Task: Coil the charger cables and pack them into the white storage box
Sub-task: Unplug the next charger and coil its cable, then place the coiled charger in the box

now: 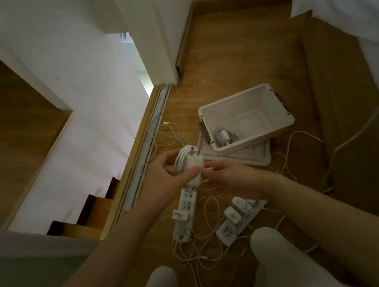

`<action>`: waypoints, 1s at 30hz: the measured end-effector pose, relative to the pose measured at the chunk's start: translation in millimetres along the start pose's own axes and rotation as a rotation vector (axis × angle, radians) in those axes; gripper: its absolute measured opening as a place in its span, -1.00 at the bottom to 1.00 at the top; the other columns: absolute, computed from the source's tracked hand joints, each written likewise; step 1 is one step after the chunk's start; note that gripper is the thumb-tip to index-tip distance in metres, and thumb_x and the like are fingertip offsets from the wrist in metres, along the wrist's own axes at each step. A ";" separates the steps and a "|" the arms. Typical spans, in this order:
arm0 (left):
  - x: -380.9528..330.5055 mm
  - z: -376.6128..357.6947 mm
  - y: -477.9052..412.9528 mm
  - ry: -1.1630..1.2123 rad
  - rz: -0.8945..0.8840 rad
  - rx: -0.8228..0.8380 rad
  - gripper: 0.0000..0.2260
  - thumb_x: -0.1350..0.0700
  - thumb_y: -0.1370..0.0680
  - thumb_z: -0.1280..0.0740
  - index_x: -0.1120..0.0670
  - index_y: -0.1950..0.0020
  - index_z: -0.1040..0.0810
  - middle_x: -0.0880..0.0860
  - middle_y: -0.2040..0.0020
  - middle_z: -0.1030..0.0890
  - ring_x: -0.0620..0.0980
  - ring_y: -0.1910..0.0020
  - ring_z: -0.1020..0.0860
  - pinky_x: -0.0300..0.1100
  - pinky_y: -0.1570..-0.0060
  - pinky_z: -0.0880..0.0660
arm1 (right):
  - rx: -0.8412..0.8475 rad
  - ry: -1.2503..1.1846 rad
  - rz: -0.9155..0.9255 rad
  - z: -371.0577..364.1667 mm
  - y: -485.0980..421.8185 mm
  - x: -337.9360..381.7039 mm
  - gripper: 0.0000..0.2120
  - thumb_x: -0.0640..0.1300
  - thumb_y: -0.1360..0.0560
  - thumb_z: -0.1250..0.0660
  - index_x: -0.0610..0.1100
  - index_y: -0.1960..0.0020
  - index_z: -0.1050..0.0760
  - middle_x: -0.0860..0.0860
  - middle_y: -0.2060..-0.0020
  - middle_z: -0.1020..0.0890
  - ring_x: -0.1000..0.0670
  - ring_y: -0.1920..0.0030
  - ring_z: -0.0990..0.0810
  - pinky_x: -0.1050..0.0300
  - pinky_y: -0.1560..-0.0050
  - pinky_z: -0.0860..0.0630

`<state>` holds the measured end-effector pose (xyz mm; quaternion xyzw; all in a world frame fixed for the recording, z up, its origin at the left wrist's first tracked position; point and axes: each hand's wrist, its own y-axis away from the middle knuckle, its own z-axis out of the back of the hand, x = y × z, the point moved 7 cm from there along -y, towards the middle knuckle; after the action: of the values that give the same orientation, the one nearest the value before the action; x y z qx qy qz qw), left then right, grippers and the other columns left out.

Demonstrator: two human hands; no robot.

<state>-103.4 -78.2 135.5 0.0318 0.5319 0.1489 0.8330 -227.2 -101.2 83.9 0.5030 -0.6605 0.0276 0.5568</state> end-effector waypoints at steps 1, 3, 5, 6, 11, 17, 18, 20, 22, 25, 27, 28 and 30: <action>6.7 -8.7 -7.3 -0.033 0.000 0.017 -0.56 -0.05 -0.36 -0.48 -0.10 -0.17 -0.43 -0.13 -0.06 -0.54 -0.15 0.04 -0.57 -0.22 0.14 -0.60 | -0.039 0.004 0.011 7.8 -7.3 -6.4 -0.69 -0.14 -0.59 -0.16 -0.18 -0.31 -0.41 -0.16 -0.15 -0.59 -0.10 -0.14 -0.59 0.03 -0.20 -0.51; 15.9 -25.2 -22.9 -0.109 -0.022 0.025 -0.60 -0.07 -0.38 -0.46 -0.08 -0.15 -0.42 -0.17 0.00 -0.51 -0.20 0.08 -0.54 -0.33 0.19 -0.55 | -0.167 0.015 0.085 26.0 -20.1 -13.3 -0.77 -0.14 -0.59 -0.17 -0.18 -0.17 -0.49 -0.12 0.01 -0.63 -0.03 0.02 -0.65 0.09 -0.06 -0.59; 18.4 -40.3 -38.6 -0.230 -0.057 0.022 -0.67 -0.11 -0.44 -0.39 -0.07 -0.12 -0.41 -0.18 0.07 -0.50 -0.22 0.13 -0.52 -0.36 0.23 -0.52 | -0.318 0.075 0.169 46.9 -25.8 -12.1 -0.84 -0.16 -0.60 -0.15 -0.13 0.05 -0.50 -0.04 0.20 -0.61 0.10 0.25 -0.64 0.22 0.16 -0.62; 21.7 -50.0 -49.7 -0.295 -0.061 0.031 -0.69 -0.14 -0.46 -0.35 -0.05 -0.12 -0.42 -0.15 0.06 -0.51 -0.20 0.12 -0.52 -0.31 0.19 -0.53 | -0.386 0.133 0.204 61.0 -30.5 -11.2 -0.83 -0.16 -0.60 -0.15 -0.08 0.11 -0.48 -0.02 0.24 -0.60 0.13 0.30 -0.63 0.27 0.25 -0.61; 48.0 -100.6 -111.5 -0.612 -0.105 0.074 -0.55 -0.22 -0.53 -0.15 0.01 -0.31 -0.39 -0.01 -0.19 -0.46 -0.02 -0.19 -0.43 0.00 -0.23 -0.36 | -0.633 0.577 0.265 129.6 -54.1 -14.9 -0.82 -0.10 -0.59 -0.16 -0.14 0.04 -0.51 -0.02 0.23 -0.61 0.03 0.24 -0.61 0.28 0.26 -0.58; 71.1 -150.7 -168.4 -0.680 -0.231 0.056 -0.65 -0.04 -0.63 -0.07 0.01 -0.40 -0.31 -0.01 -0.33 -0.40 0.00 -0.32 -0.34 -0.04 -0.27 -0.23 | -0.897 0.777 0.294 203.2 -79.8 -12.0 -0.83 -0.13 -0.61 -0.14 -0.15 0.00 -0.48 0.08 0.29 -0.52 0.16 0.32 -0.49 0.37 0.33 -0.45; 77.7 -157.3 -176.4 -0.714 -0.249 0.085 -0.66 0.01 -0.63 -0.09 0.02 -0.39 -0.31 0.00 -0.32 -0.40 0.00 -0.31 -0.34 -0.05 -0.27 -0.24 | -0.945 0.772 0.292 216.8 -83.9 -11.5 -0.80 -0.12 -0.61 -0.13 -0.18 -0.04 -0.49 0.03 0.23 -0.55 0.10 0.26 -0.52 0.30 0.25 -0.47; 89.8 -172.2 -188.3 -0.848 -0.313 0.150 -0.66 0.07 -0.62 -0.13 0.03 -0.40 -0.31 0.01 -0.30 -0.40 0.02 -0.29 -0.34 -0.08 -0.26 -0.25 | -1.018 0.721 0.300 242.8 -90.7 -9.4 -0.76 -0.12 -0.62 -0.12 -0.23 -0.11 -0.48 -0.06 0.13 -0.59 -0.01 0.13 -0.57 0.09 0.09 -0.53; 100.5 -185.8 -195.9 -0.986 -0.365 0.197 -0.64 0.08 -0.61 -0.16 0.02 -0.41 -0.29 0.00 -0.31 -0.39 0.03 -0.30 -0.31 -0.08 -0.28 -0.20 | -1.061 0.720 0.298 265.3 -97.0 -6.2 -0.75 -0.13 -0.62 -0.11 -0.25 -0.16 -0.46 -0.05 0.11 -0.58 0.01 0.11 -0.53 0.19 0.13 -0.46; 110.4 -196.6 -204.4 -1.087 -0.403 0.195 -0.67 0.11 -0.58 -0.22 0.01 -0.35 -0.35 -0.02 -0.27 -0.43 0.05 -0.26 -0.30 -0.08 -0.25 -0.17 | -1.097 0.770 0.252 291.1 -108.7 -1.9 -0.74 -0.12 -0.63 -0.09 -0.25 -0.14 -0.45 0.00 0.14 -0.50 0.07 0.13 -0.45 0.32 0.23 -0.27; 110.5 -196.1 -208.7 -1.106 -0.424 0.159 -0.69 0.17 -0.55 -0.26 0.00 -0.29 -0.39 -0.03 -0.22 -0.47 0.05 -0.22 -0.31 -0.10 -0.18 -0.19 | -1.126 0.739 0.241 302.6 -118.0 1.3 -0.73 -0.12 -0.63 -0.06 -0.25 -0.15 -0.44 -0.02 0.11 -0.50 0.05 0.10 -0.44 0.25 0.17 -0.28; 110.2 -194.8 -210.0 -1.106 -0.430 0.146 -0.69 0.19 -0.54 -0.28 -0.01 -0.26 -0.41 -0.03 -0.20 -0.48 0.04 -0.20 -0.32 -0.10 -0.16 -0.19 | -1.129 0.731 0.232 305.7 -123.0 3.6 -0.73 -0.13 -0.63 -0.06 -0.26 -0.16 -0.43 -0.04 0.09 -0.50 0.04 0.09 -0.44 0.23 0.16 -0.29; 112.9 -190.0 -209.9 -1.097 -0.429 0.148 -0.68 0.22 -0.50 -0.32 -0.01 -0.23 -0.43 -0.03 -0.16 -0.49 0.05 -0.18 -0.33 -0.09 -0.14 -0.19 | -1.099 0.746 0.179 309.7 -138.1 3.9 -0.73 -0.15 -0.63 -0.07 -0.29 -0.16 -0.42 -0.08 0.07 -0.49 0.00 0.08 -0.44 0.23 0.17 -0.29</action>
<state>-184.5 -266.6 -89.9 0.0541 0.0273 -0.0984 0.9933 -349.9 -356.4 -102.7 0.0461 -0.3809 -0.0945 0.9186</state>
